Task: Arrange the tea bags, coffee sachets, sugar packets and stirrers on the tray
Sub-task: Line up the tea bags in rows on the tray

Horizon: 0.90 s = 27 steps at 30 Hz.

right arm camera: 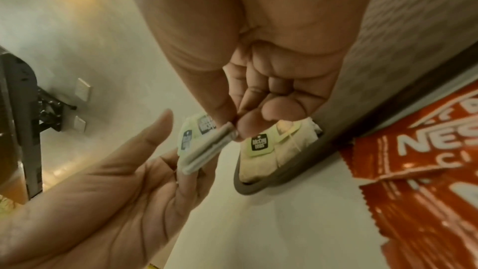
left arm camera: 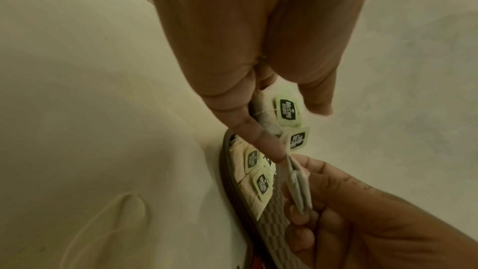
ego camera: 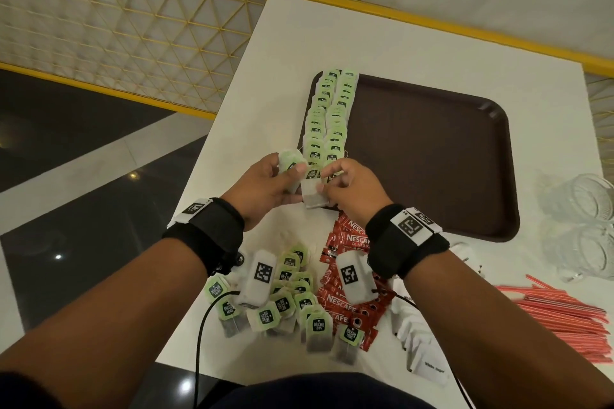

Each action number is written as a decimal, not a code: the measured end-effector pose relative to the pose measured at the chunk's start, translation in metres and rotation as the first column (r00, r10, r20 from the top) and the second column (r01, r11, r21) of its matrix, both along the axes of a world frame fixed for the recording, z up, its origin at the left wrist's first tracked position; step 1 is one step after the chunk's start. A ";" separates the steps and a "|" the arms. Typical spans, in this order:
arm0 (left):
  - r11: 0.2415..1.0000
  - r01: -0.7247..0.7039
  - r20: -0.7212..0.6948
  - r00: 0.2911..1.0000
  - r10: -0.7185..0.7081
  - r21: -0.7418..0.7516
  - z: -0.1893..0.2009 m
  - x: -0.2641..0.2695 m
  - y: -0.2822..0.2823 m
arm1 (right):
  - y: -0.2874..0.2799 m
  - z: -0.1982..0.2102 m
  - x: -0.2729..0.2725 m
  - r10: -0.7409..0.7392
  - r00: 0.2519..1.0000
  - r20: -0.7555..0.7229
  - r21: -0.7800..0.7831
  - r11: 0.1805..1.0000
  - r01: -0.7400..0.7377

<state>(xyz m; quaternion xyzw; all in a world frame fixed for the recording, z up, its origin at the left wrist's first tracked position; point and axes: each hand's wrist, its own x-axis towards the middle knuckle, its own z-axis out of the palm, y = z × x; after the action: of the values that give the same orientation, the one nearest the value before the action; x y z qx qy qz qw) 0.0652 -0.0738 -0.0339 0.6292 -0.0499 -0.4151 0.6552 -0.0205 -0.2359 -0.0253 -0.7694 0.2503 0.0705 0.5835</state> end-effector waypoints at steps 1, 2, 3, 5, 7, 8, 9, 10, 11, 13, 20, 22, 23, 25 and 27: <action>1.000 -0.022 -0.015 1.000 0.022 0.005 -0.001 0.000 -0.001 | -0.001 0.001 -0.002 -0.014 1.000 0.007 0.014 1.000 0.014; 1.000 -0.030 -0.025 0.999 0.030 0.002 -0.002 0.000 -0.002 | -0.002 0.001 -0.004 -0.027 1.000 0.016 0.019 0.999 0.027; 1.000 -0.025 -0.022 0.999 0.025 0.000 -0.003 0.000 -0.003 | -0.002 0.002 -0.005 -0.037 0.999 0.022 0.018 0.999 0.037; 1.000 -0.020 -0.023 1.000 0.020 0.003 -0.007 0.000 -0.005 | -0.002 0.002 -0.007 -0.050 0.998 0.026 0.019 0.999 0.049; 0.999 -0.032 -0.023 0.999 0.033 0.017 -0.009 0.000 -0.007 | -0.003 0.003 -0.008 -0.047 0.999 0.020 0.023 0.999 0.046; 0.999 -0.035 -0.014 0.999 0.035 0.024 -0.009 0.000 -0.007 | -0.003 0.003 -0.008 -0.048 0.999 0.011 0.026 0.999 0.048; 0.999 -0.035 -0.005 0.999 0.035 0.029 -0.010 0.000 -0.008 | -0.003 0.002 -0.008 -0.057 0.998 -0.003 0.035 0.998 0.057; 0.999 -0.033 0.002 0.999 0.033 0.033 -0.011 0.000 -0.008 | -0.004 0.002 -0.007 -0.081 0.997 -0.021 0.060 0.995 0.082; 0.999 -0.027 0.013 1.000 0.026 0.037 -0.011 0.000 -0.008 | -0.004 0.002 -0.007 -0.119 0.992 -0.046 0.110 0.986 0.124; 0.999 0.005 0.037 0.999 -0.006 0.039 -0.012 0.001 -0.007 | -0.004 0.003 -0.005 -0.204 0.973 -0.105 0.253 0.941 0.225; 0.984 0.142 0.223 0.961 -0.163 0.107 -0.009 -0.003 -0.010 | -0.005 0.003 -0.002 -0.166 0.950 -0.263 0.312 0.918 0.247; 0.983 0.140 0.252 0.953 -0.168 0.122 -0.007 -0.003 -0.010 | -0.005 0.002 -0.003 -0.143 0.958 -0.250 0.348 0.910 0.226; 0.983 0.140 0.254 0.953 -0.167 0.122 -0.006 -0.003 -0.010 | -0.005 0.001 -0.004 -0.138 0.962 -0.234 0.364 0.906 0.218; 0.982 0.151 0.233 0.957 -0.173 0.110 -0.005 -0.002 -0.008 | -0.007 -0.002 -0.005 -0.136 0.969 -0.204 0.372 0.905 0.205; 0.983 0.158 0.162 0.972 -0.171 0.091 -0.005 -0.002 -0.007 | -0.009 -0.004 -0.006 -0.146 0.971 -0.189 0.359 0.910 0.207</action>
<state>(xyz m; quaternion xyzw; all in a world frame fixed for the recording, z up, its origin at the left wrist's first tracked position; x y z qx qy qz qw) 0.0633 -0.0807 -0.0390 0.6807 -0.1415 -0.4146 0.5872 -0.0266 -0.2444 -0.0290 -0.6093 0.3463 0.1248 0.7023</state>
